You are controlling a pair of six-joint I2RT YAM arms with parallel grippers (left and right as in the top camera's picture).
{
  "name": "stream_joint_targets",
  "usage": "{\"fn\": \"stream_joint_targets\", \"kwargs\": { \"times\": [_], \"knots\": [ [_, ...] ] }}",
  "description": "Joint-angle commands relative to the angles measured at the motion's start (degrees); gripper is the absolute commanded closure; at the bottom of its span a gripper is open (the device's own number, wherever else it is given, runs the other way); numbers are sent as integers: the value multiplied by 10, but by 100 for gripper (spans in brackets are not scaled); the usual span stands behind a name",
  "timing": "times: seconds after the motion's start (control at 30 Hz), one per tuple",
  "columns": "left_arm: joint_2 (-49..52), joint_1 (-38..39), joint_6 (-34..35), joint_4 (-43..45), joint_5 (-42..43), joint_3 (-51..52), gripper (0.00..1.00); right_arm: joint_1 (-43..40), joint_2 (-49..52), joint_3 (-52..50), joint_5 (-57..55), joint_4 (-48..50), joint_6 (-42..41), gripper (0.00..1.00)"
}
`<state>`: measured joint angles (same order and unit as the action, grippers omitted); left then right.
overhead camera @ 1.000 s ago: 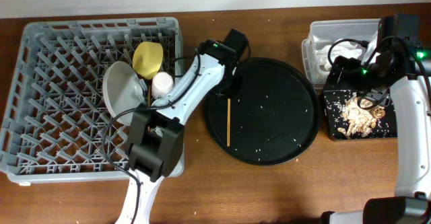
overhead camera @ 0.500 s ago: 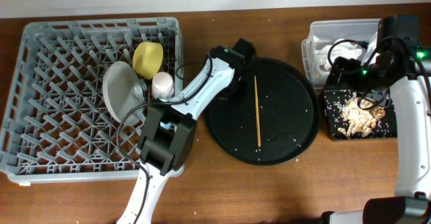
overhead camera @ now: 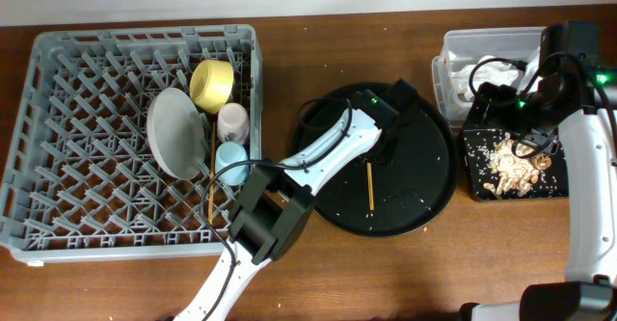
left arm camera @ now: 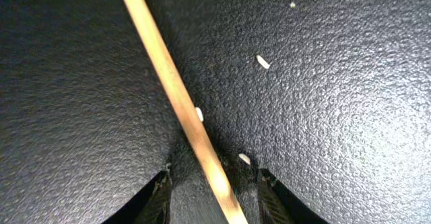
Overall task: Sort waste into correct bins and load items into the dishwasher rack
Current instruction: 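Insert the second chopstick into the rack beside the first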
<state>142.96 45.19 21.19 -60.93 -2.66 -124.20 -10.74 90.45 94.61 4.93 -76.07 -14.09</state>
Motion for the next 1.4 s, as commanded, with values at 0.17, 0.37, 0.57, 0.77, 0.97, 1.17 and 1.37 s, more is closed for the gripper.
{"fn": "stream_joint_targets", "kwargs": {
  "times": [0.17, 0.37, 0.57, 0.77, 0.97, 1.17, 1.37],
  "knots": [
    [8, 2, 6, -7, -15, -5, 99, -2, 0, -2, -5, -1, 3, 2],
    [8, -17, -18, -115, -36, -95, 99, -2, 0, -2, -5, 0, 3, 2],
    [2, -130, -64, -358, -37, -408, 99, -2, 0, -2, -7, 2, 3, 1],
    [-167, -241, -93, -358, -34, -315, 99, -2, 0, -2, -7, 4, 3, 2],
    [-269, -347, -69, -350, -49, -5, 99, -2, 0, -2, -7, 4, 3, 2],
    [-269, -351, -70, -221, -81, 195, 93, -2, 0, -2, -7, 3, 3, 2],
    [-268, -351, -70, -206, -95, 190, 36, -2, 0, -2, -7, 4, 3, 2]
  ]
}}
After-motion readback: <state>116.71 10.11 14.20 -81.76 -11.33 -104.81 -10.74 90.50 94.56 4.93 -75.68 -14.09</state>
